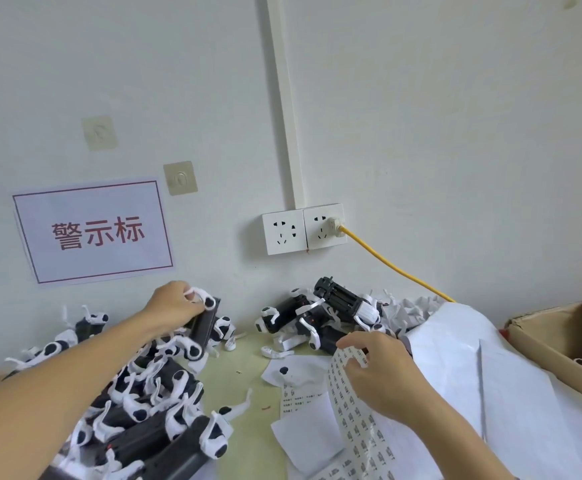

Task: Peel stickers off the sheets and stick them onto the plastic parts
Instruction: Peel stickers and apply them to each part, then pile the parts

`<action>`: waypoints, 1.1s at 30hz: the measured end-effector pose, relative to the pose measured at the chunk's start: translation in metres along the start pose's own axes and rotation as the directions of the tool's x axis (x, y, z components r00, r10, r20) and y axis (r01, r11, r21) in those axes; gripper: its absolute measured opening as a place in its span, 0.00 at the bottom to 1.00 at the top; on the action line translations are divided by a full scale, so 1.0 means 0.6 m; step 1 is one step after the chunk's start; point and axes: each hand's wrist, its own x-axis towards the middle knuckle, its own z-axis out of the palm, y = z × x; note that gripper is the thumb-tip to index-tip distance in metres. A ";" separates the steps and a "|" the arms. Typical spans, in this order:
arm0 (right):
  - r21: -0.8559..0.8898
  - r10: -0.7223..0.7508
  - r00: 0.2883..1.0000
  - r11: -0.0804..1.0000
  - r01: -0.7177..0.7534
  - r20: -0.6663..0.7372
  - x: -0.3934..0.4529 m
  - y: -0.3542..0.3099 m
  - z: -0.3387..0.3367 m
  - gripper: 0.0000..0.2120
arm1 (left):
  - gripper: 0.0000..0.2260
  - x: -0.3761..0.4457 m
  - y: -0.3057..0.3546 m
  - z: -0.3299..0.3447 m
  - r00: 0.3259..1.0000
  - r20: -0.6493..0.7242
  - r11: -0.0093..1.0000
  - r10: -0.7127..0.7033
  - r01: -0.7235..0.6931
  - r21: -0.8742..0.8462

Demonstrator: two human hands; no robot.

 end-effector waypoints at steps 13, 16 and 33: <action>0.035 -0.141 0.959 0.987 0.154 -0.244 0.001 -0.012 0.009 0.16 | 0.11 -0.087 0.119 0.002 0.976 0.113 0.310 -0.188 0.168 -0.936; 0.110 -0.298 0.919 0.936 0.334 -0.258 -0.005 -0.030 0.009 0.20 | 0.13 -0.136 0.149 0.010 0.961 0.213 0.194 -0.177 0.246 -0.950; 0.015 -0.497 0.866 0.867 0.498 -0.052 -0.024 -0.066 0.064 0.12 | 0.21 -0.263 0.122 0.096 0.939 0.231 0.466 -0.254 0.328 -0.822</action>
